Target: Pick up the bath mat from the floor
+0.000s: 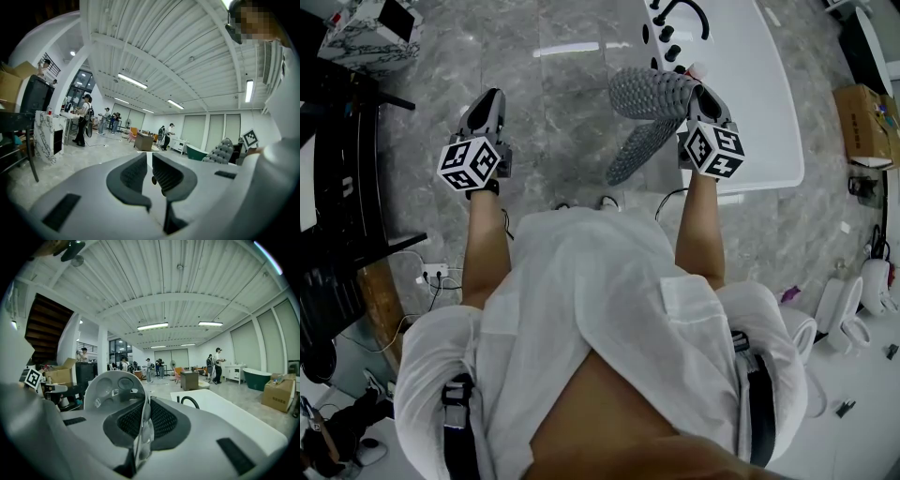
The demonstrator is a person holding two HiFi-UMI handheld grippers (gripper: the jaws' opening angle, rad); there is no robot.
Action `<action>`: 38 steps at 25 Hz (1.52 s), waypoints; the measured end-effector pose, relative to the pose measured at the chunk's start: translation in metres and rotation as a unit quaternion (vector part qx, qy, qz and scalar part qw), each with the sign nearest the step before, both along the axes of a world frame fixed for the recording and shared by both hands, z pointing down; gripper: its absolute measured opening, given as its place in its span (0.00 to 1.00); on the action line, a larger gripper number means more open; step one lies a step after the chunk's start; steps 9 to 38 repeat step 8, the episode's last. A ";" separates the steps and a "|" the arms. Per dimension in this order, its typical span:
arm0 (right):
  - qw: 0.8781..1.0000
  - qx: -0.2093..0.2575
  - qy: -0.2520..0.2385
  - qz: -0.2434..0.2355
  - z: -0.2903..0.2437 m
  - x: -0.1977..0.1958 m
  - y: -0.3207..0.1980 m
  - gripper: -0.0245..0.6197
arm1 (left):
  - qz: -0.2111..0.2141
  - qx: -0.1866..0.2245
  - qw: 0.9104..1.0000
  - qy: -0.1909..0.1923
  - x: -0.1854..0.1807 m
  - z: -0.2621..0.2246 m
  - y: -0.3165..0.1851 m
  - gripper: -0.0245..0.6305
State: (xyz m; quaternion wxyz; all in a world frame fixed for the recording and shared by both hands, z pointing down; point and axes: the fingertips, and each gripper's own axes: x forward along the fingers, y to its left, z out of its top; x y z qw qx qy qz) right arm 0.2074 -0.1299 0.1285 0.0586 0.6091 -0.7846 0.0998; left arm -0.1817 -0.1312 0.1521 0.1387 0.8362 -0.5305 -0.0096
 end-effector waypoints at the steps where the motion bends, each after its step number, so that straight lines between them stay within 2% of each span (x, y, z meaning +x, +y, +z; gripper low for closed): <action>1: 1.000 0.000 0.000 -0.001 0.000 0.000 0.001 0.10 | 0.000 -0.001 1.000 0.000 0.000 0.000 0.001 0.10; 38: 1.000 0.002 0.004 -0.008 0.000 -0.004 0.003 0.10 | 0.000 -0.002 1.000 -0.001 0.000 0.004 0.004 0.10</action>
